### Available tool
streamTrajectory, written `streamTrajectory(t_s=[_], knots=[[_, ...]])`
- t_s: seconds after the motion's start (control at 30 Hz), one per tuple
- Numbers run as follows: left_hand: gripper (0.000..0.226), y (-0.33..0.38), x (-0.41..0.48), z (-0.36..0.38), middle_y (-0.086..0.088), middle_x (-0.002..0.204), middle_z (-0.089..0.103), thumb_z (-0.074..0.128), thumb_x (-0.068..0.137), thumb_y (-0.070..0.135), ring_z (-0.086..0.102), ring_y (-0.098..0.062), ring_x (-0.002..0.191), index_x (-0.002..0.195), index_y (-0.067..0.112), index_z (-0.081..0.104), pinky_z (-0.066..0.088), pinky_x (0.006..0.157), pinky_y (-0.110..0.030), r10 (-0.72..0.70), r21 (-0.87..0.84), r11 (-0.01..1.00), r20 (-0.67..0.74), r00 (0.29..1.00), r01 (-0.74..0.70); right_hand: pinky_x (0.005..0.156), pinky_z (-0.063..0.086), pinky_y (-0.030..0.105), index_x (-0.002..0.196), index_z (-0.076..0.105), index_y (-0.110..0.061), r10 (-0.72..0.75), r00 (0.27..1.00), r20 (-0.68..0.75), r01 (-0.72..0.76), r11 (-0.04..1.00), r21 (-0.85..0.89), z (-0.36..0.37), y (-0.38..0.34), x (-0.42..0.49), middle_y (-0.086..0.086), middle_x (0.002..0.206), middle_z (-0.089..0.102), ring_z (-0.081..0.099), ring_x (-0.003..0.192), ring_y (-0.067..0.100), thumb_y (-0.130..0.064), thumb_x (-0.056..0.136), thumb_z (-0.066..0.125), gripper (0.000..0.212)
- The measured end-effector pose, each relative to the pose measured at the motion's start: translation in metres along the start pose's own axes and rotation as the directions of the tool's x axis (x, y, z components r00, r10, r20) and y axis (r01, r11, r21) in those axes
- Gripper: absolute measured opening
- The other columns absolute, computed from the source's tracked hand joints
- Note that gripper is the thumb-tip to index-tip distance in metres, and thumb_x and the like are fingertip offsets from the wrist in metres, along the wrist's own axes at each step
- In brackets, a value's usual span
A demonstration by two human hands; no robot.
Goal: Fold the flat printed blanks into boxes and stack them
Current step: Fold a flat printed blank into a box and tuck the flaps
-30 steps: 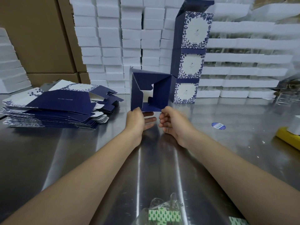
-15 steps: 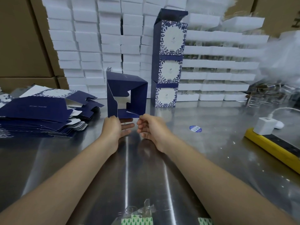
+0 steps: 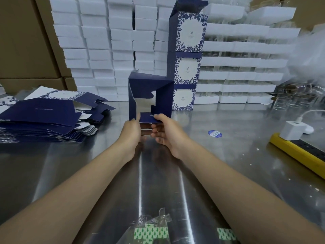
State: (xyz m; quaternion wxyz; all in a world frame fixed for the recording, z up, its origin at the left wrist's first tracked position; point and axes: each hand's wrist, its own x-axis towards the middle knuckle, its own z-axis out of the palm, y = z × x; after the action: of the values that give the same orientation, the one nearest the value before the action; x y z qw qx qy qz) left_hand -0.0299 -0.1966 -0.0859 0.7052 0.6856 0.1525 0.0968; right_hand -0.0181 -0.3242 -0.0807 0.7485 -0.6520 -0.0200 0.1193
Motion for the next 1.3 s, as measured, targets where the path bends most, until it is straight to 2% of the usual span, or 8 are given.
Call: streamTrajectory(t_s=[0.1,0.27,0.47,0.63,0.8,0.97,1.1,1.3], knots=[[0.045,-0.001,-0.002,0.003,-0.017,0.111,0.077,0.037,0.113,0.041,0.074,-0.034,0.102,0.126,0.011,0.068,0.058,0.096,-0.045,-0.007,0.017,1.0,0.007,1.0,0.007,0.056,0.048,0.023,0.077,0.069,-0.012,0.003,1.0,-0.009,-0.003,1.0,0.0,0.001,0.0,-0.003,-0.003,0.062,0.066,0.065,0.063,0.014,-0.043,0.098,0.066,0.037],[0.047,-0.002,-0.004,0.003,-0.014,0.108,0.078,0.038,0.112,0.047,0.073,-0.026,0.089,0.12,0.015,0.071,0.056,0.073,-0.032,0.041,0.0,0.999,0.001,0.999,-0.041,0.055,0.049,0.023,0.081,0.069,-0.011,0.014,1.0,-0.013,-0.013,1.0,0.012,0.002,-0.003,-0.007,-0.002,0.062,0.065,0.064,0.06,0.014,-0.048,0.101,0.062,0.043],[0.045,-0.002,-0.004,0.004,-0.015,0.112,0.077,0.036,0.112,0.042,0.072,-0.027,0.095,0.123,0.014,0.07,0.052,0.071,-0.03,0.027,0.026,0.999,-0.003,1.0,-0.027,0.058,0.049,0.024,0.082,0.068,-0.011,0.025,1.0,-0.014,-0.025,1.0,0.017,0.001,-0.003,-0.006,-0.002,0.062,0.065,0.063,0.059,0.015,-0.053,0.102,0.059,0.047],[0.042,-0.004,-0.003,0.005,-0.01,0.102,0.077,0.036,0.112,0.041,0.071,-0.023,0.087,0.115,0.018,0.071,0.055,0.074,-0.03,0.053,0.031,0.998,-0.004,0.999,-0.053,0.056,0.049,0.022,0.085,0.069,-0.009,0.016,1.0,-0.014,-0.016,1.0,0.003,0.0,0.0,-0.002,-0.001,0.062,0.065,0.064,0.059,0.013,-0.043,0.107,0.056,0.043],[0.039,-0.003,-0.003,0.004,-0.005,0.084,0.076,0.035,0.11,0.03,0.07,-0.019,0.074,0.099,0.021,0.071,0.053,0.065,-0.029,0.046,0.065,0.997,-0.013,0.999,-0.045,0.055,0.049,0.021,0.091,0.069,-0.008,0.01,1.0,-0.014,-0.01,1.0,0.003,-0.002,0.002,0.0,0.0,0.063,0.066,0.065,0.059,0.013,-0.039,0.107,0.056,0.037],[0.041,-0.001,-0.006,0.003,-0.016,0.102,0.078,0.034,0.111,0.032,0.072,-0.028,0.09,0.109,0.015,0.071,0.058,0.094,-0.044,0.003,0.074,0.997,-0.003,1.0,-0.003,0.053,0.051,0.02,0.082,0.069,-0.011,0.013,1.0,0.007,-0.013,1.0,-0.001,-0.002,0.002,0.002,-0.001,0.063,0.067,0.066,0.06,0.013,-0.042,0.104,0.06,0.039],[0.043,-0.001,-0.006,0.005,-0.017,0.107,0.078,0.034,0.112,0.033,0.073,-0.03,0.094,0.119,0.013,0.071,0.059,0.092,-0.042,0.001,0.076,0.997,0.011,1.0,-0.002,0.053,0.051,0.02,0.081,0.07,-0.011,0.013,1.0,0.02,-0.013,1.0,0.006,-0.004,0.004,0.005,0.0,0.063,0.067,0.067,0.06,0.013,-0.042,0.104,0.06,0.04],[0.041,0.001,-0.004,0.006,-0.016,0.113,0.076,0.035,0.113,0.037,0.072,-0.034,0.106,0.127,0.013,0.066,0.057,0.105,-0.047,-0.032,0.075,0.997,-0.013,0.999,0.033,0.053,0.052,0.02,0.084,0.07,-0.011,0.004,0.999,0.041,-0.004,1.0,0.006,-0.005,0.005,0.008,0.0,0.066,0.068,0.067,0.059,0.011,-0.043,0.103,0.062,0.038]])
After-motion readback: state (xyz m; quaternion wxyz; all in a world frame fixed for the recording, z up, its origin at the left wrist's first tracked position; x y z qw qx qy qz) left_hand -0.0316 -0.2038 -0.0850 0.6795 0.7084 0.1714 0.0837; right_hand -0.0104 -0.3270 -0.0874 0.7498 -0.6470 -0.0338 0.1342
